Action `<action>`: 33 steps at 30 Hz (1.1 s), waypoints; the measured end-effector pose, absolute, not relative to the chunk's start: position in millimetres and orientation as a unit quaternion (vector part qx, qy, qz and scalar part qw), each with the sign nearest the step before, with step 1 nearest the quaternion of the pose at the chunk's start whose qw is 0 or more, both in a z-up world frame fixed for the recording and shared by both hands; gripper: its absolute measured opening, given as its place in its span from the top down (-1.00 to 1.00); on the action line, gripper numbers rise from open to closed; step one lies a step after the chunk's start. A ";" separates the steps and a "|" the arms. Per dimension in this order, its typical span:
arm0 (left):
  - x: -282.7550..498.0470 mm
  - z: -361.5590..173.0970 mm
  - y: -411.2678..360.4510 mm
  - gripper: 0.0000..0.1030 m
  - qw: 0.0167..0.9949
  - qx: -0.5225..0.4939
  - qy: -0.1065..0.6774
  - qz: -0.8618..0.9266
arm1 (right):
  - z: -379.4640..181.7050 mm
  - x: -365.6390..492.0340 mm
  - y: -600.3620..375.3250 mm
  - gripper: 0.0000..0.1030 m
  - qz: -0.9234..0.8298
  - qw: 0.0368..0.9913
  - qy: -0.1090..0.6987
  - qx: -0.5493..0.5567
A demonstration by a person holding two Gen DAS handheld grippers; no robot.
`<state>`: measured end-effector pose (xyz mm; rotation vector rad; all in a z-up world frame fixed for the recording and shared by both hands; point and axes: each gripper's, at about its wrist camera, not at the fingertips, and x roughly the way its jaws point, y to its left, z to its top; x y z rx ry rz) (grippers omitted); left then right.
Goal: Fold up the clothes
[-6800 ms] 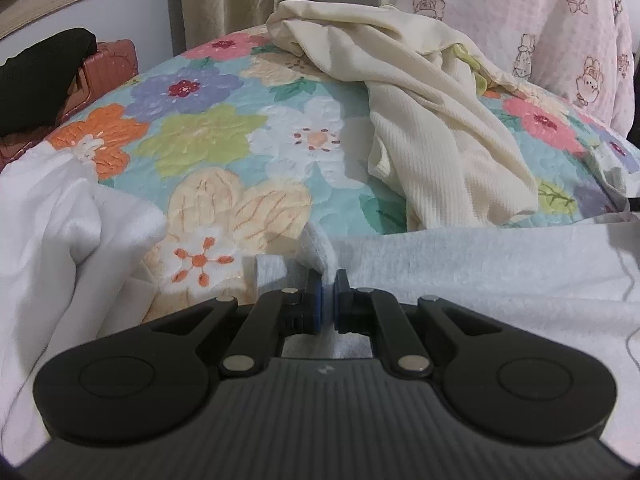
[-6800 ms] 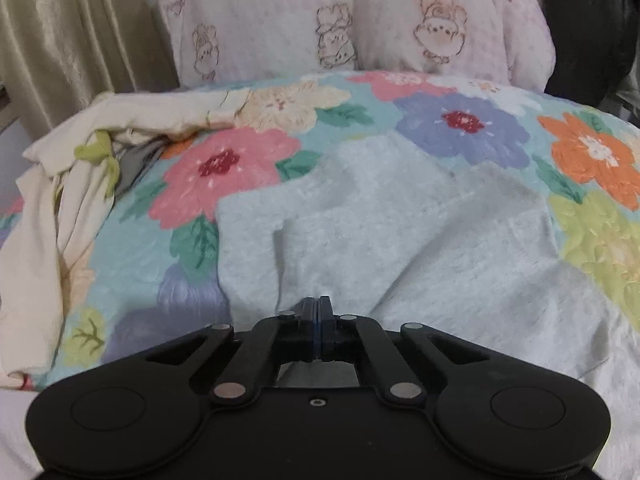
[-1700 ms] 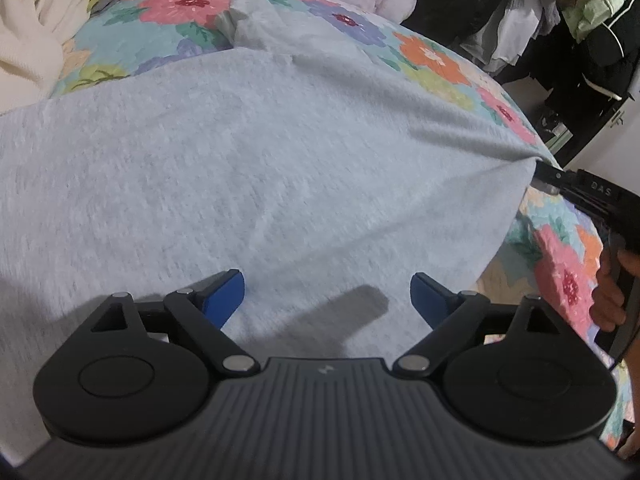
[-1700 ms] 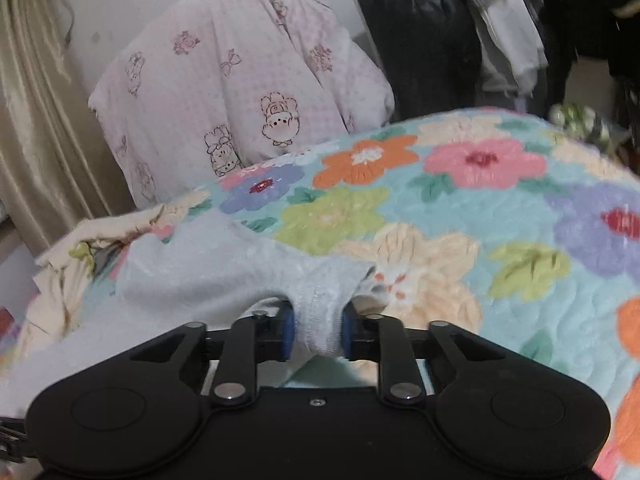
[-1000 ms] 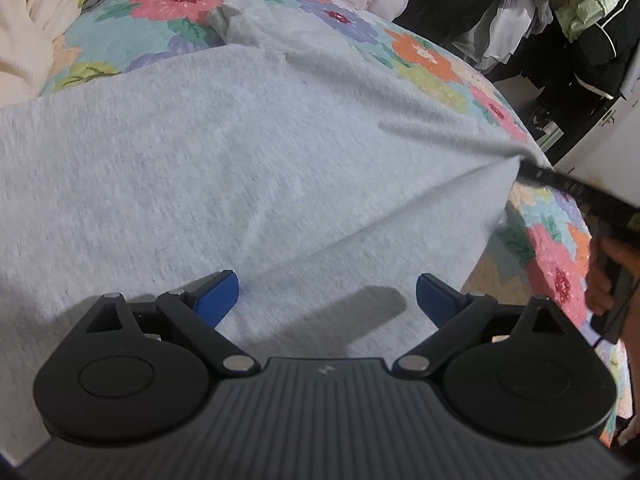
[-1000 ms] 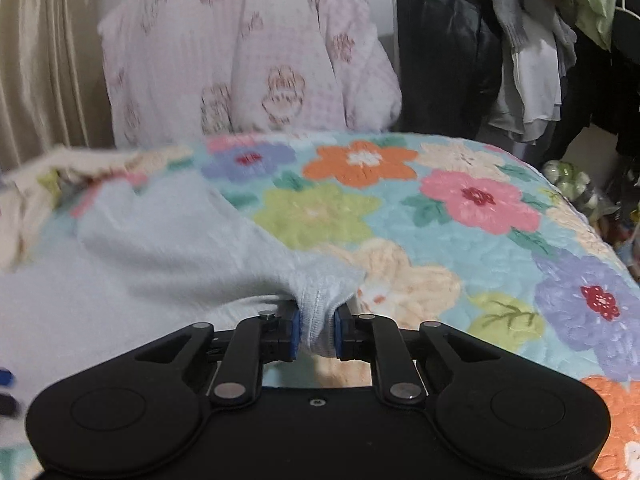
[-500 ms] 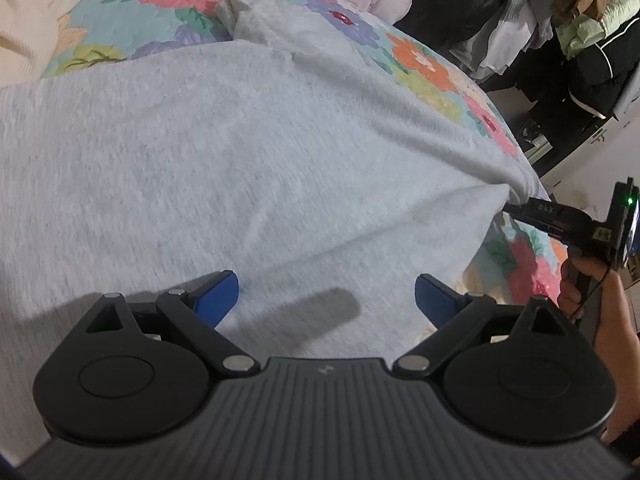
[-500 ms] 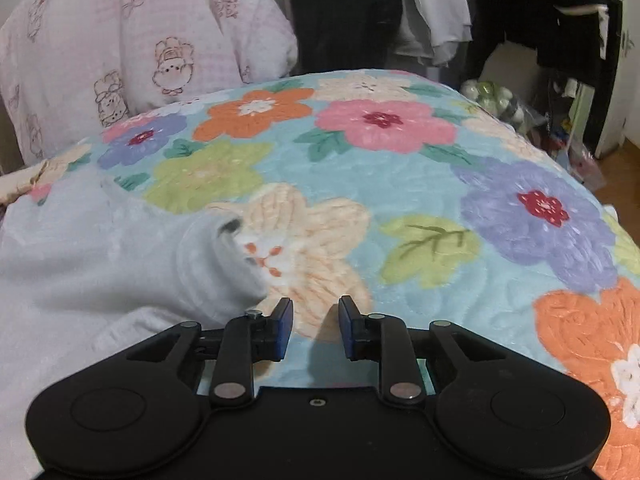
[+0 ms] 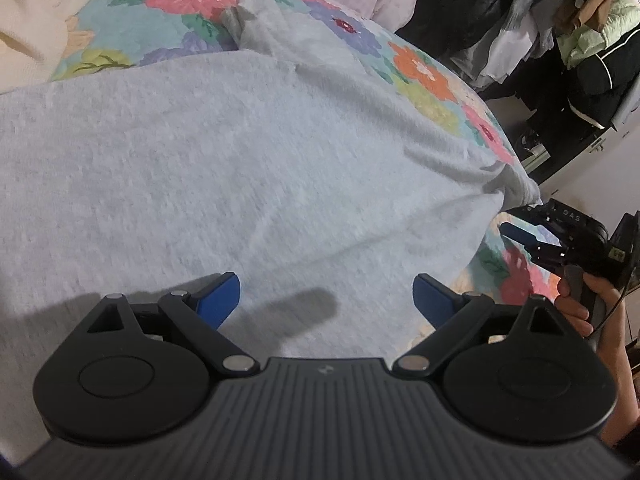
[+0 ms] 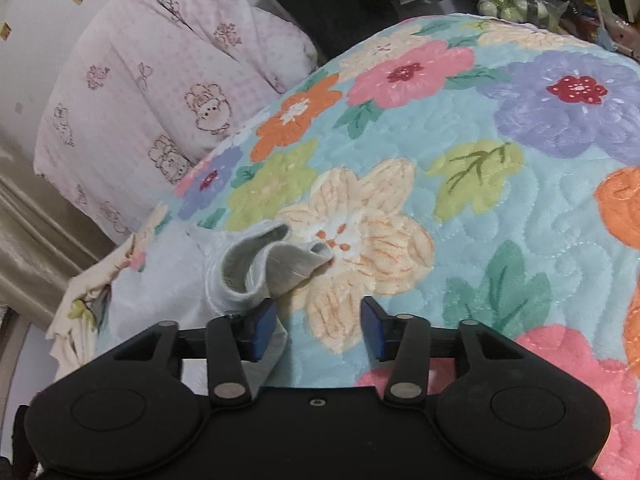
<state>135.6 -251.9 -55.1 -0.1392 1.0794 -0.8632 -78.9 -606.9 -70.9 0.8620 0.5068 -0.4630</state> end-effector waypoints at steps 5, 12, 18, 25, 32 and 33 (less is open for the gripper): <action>135.9 -59.0 -253.9 -0.82 0.767 -0.060 0.498 -0.400 | -78.7 -57.0 -602.9 -0.32 -0.212 0.876 0.258 0.347; 136.5 -59.0 -251.7 -0.82 0.765 -0.062 0.500 -0.403 | -56.0 -44.3 -601.1 0.99 -0.306 0.890 0.268 0.205; 136.0 -56.8 -252.2 -0.81 0.766 -0.059 0.498 -0.403 | -51.5 -46.5 -605.2 0.86 -0.266 0.889 0.278 0.249; 152.6 -26.8 -253.4 -0.81 0.787 -0.050 0.470 -0.397 | -43.8 -38.9 -593.4 0.72 -0.226 0.896 0.281 0.259; 185.0 -1.9 -293.2 -0.81 0.796 0.003 0.459 -0.396 | -28.4 -38.9 -611.7 0.39 -0.219 0.901 0.253 0.277; 189.2 1.1 -302.4 -0.81 0.798 0.020 0.454 -0.397 | -28.0 -38.9 -613.6 0.34 -0.213 0.901 0.251 0.281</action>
